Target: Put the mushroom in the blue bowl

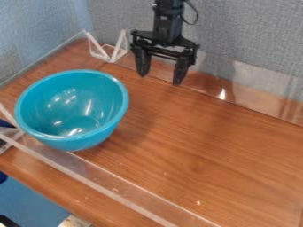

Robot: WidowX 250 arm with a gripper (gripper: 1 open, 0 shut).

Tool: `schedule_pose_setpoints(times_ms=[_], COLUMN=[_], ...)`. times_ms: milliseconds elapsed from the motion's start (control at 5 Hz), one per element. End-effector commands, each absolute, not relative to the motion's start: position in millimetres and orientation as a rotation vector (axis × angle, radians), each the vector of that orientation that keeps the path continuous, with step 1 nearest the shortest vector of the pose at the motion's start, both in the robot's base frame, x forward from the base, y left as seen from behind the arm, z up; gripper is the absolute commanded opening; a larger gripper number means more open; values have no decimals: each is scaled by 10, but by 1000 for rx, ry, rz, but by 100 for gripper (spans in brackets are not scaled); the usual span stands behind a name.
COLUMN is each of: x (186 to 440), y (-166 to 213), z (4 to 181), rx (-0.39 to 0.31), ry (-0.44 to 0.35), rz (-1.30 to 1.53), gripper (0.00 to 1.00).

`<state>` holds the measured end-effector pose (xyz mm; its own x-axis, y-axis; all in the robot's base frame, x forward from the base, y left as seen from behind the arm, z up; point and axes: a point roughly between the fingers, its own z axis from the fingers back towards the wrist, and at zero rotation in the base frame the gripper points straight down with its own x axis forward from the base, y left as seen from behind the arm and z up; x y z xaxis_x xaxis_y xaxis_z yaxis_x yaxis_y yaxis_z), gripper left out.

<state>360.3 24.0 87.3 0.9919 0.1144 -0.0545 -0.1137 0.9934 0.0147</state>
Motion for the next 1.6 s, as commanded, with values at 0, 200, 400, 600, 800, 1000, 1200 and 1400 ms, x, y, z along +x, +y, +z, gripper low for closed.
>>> schedule_pose_setpoints(times_ms=[0,200,400,600,800,1000,1200,1400], x=[3733,3767,3805,3841,3867,3861,3855,3852], y=[238,218,195,173,157,167,177,181], z=[1051,1033,1013,992,972,962,952,939], rx=[13,11,9,7,5,3,2,0], ry=[-19,-22,-25,-28,-31,-32,-33,-33], rz=[117,120,123,127,132,141,151,159], gripper=[100,100,100,100,100,100,100,100])
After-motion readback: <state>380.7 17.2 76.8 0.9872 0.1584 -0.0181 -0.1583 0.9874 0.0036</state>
